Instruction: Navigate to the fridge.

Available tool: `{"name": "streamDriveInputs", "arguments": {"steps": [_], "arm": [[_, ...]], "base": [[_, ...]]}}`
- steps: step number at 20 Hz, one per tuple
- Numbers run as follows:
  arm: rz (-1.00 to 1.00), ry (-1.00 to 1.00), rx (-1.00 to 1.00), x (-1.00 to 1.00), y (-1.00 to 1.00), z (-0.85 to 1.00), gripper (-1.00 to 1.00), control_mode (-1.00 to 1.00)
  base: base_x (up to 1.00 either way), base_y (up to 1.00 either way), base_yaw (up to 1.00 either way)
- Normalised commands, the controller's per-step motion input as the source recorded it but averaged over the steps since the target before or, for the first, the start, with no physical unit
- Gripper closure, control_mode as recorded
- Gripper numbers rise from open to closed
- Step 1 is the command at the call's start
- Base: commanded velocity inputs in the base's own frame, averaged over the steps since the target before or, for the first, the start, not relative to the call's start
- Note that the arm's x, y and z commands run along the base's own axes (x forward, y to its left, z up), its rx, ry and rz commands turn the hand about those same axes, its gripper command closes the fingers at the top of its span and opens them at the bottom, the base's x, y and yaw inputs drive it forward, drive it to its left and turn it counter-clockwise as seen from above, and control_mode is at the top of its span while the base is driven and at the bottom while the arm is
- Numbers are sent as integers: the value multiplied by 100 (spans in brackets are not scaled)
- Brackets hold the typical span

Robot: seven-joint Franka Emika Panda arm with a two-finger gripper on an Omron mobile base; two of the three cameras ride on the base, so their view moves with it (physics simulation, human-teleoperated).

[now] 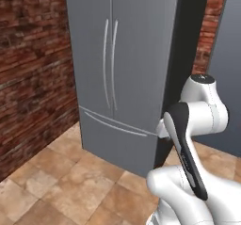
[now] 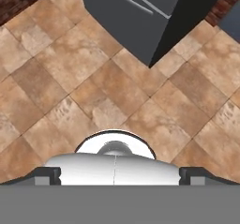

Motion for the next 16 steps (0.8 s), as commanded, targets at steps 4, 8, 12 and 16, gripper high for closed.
{"name": "streamDriveInputs", "arguments": {"steps": [4,8,12,16], "arm": [[0,0,0,0,0,0,-100,100],[0,0,0,0,0,0,-100,100],[0,0,0,0,0,0,-100,100],[0,0,0,0,0,0,-100,100]], "base": [[48,42,-24],[55,39,-27],[58,36,-30],[53,48,-31]]}}
